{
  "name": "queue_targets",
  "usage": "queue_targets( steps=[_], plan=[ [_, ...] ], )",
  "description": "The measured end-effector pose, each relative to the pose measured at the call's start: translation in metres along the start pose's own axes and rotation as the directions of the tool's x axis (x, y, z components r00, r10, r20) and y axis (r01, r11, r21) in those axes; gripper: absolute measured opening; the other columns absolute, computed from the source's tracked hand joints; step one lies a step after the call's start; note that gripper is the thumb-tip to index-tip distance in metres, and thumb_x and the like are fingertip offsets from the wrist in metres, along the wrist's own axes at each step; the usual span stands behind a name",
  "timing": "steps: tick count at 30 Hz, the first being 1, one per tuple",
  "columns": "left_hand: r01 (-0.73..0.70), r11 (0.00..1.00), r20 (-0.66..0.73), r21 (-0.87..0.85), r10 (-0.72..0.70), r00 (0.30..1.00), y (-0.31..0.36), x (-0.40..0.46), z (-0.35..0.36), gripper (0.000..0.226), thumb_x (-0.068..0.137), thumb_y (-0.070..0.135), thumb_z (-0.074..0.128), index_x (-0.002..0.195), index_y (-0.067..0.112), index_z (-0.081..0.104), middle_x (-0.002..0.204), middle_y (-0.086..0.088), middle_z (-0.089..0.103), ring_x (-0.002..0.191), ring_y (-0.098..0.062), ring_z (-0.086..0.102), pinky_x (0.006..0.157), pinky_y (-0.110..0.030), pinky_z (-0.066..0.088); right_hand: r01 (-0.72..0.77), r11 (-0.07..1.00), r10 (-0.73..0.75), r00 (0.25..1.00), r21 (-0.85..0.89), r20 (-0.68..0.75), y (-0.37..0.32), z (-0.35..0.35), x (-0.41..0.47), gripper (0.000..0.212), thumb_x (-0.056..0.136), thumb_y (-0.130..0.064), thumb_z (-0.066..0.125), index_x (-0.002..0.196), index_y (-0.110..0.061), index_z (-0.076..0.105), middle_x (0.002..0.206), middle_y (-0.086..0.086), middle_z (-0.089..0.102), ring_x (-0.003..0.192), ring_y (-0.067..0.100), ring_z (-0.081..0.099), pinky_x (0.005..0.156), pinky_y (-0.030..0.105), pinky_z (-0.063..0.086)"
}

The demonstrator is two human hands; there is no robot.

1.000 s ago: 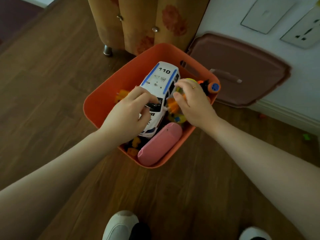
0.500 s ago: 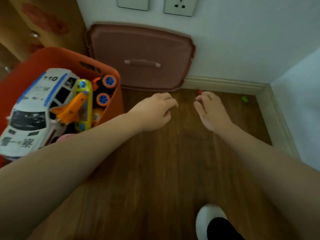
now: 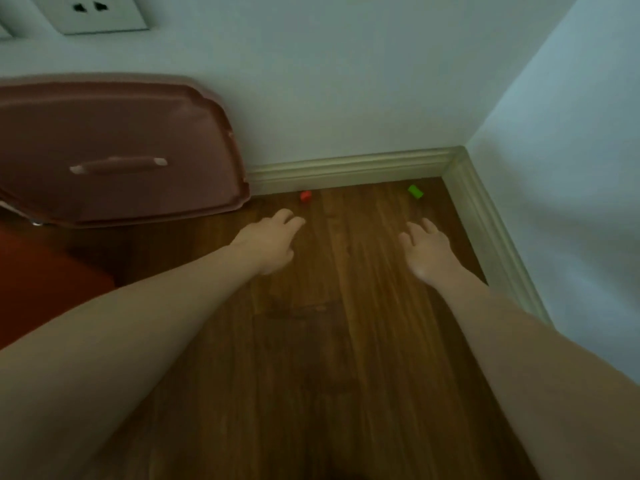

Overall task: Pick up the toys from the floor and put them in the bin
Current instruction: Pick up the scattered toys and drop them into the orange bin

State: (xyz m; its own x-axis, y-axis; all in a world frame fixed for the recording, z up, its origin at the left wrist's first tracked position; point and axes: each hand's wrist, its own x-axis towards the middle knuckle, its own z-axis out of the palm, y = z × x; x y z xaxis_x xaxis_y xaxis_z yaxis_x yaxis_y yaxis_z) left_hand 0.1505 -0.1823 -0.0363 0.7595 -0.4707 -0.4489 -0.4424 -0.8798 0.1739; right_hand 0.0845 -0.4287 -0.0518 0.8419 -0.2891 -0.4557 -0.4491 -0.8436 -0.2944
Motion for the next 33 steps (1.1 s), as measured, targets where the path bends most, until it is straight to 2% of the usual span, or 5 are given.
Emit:
queue_targets(
  steps=[12, 19, 22, 30, 33],
  plan=[
    [0.159, 0.986, 0.074, 0.048, -0.162, 0.984, 0.005, 0.103, 0.016, 0.072, 0.093, 0.013, 0.042, 0.149, 0.031, 0.002, 0.158, -0.002, -0.009, 0.133, -0.032, 0.029, 0.098, -0.041, 0.042, 0.037, 0.994, -0.042, 0.998, -0.101, -0.052, 0.047, -0.004, 0.132, 0.052, 0.101, -0.034, 0.023, 0.146, -0.009, 0.027, 0.157, 0.015, 0.013, 0.145, 0.032, 0.006, 0.119, 0.043, 0.01],
    [0.189, 0.979, 0.096, 0.074, -0.196, 0.976, -0.009, 0.122, 0.025, 0.067, 0.092, 0.009, 0.041, 0.148, 0.029, 0.011, 0.155, -0.006, 0.013, 0.128, -0.033, 0.036, 0.096, -0.043, 0.042, 0.03, 0.998, -0.028, 0.999, -0.063, 0.041, 0.043, -0.001, 0.148, 0.062, 0.1, -0.023, 0.03, 0.149, -0.029, -0.007, 0.16, 0.003, -0.003, 0.146, 0.028, -0.006, 0.118, 0.045, 0.007],
    [0.179, 0.983, 0.014, 0.038, -0.179, 0.984, -0.005, 0.118, 0.03, 0.049, 0.094, 0.01, 0.039, 0.142, 0.021, 0.031, 0.137, -0.011, 0.037, 0.116, -0.032, 0.045, 0.086, -0.042, 0.044, 0.069, 0.99, -0.062, 0.996, -0.122, 0.064, 0.042, 0.008, 0.144, 0.058, 0.1, -0.02, 0.03, 0.151, -0.025, 0.003, 0.16, 0.004, 0.002, 0.146, 0.03, -0.001, 0.117, 0.046, 0.013],
    [0.134, 0.984, 0.069, 0.119, -0.142, 0.987, -0.005, 0.105, 0.047, 0.031, 0.098, 0.028, 0.037, 0.117, 0.009, 0.053, 0.119, -0.009, 0.052, 0.109, -0.028, 0.05, 0.081, -0.038, 0.044, 0.083, 0.992, -0.094, 0.987, -0.092, -0.128, 0.019, 0.03, 0.12, 0.06, 0.091, 0.002, 0.035, 0.147, -0.017, 0.026, 0.15, 0.014, 0.03, 0.13, 0.036, 0.032, 0.099, 0.044, 0.038],
    [0.174, 0.985, -0.107, -0.014, -0.174, 0.979, -0.004, 0.102, 0.046, 0.026, 0.096, 0.03, 0.041, 0.11, 0.01, 0.05, 0.114, -0.009, 0.051, 0.101, -0.028, 0.054, 0.069, -0.034, 0.041, 0.161, 0.977, -0.181, 0.973, -0.14, -0.144, 0.003, 0.041, 0.108, 0.053, 0.092, 0.001, 0.034, 0.142, -0.015, 0.038, 0.14, 0.012, 0.042, 0.122, 0.032, 0.04, 0.09, 0.038, 0.042]
  ],
)
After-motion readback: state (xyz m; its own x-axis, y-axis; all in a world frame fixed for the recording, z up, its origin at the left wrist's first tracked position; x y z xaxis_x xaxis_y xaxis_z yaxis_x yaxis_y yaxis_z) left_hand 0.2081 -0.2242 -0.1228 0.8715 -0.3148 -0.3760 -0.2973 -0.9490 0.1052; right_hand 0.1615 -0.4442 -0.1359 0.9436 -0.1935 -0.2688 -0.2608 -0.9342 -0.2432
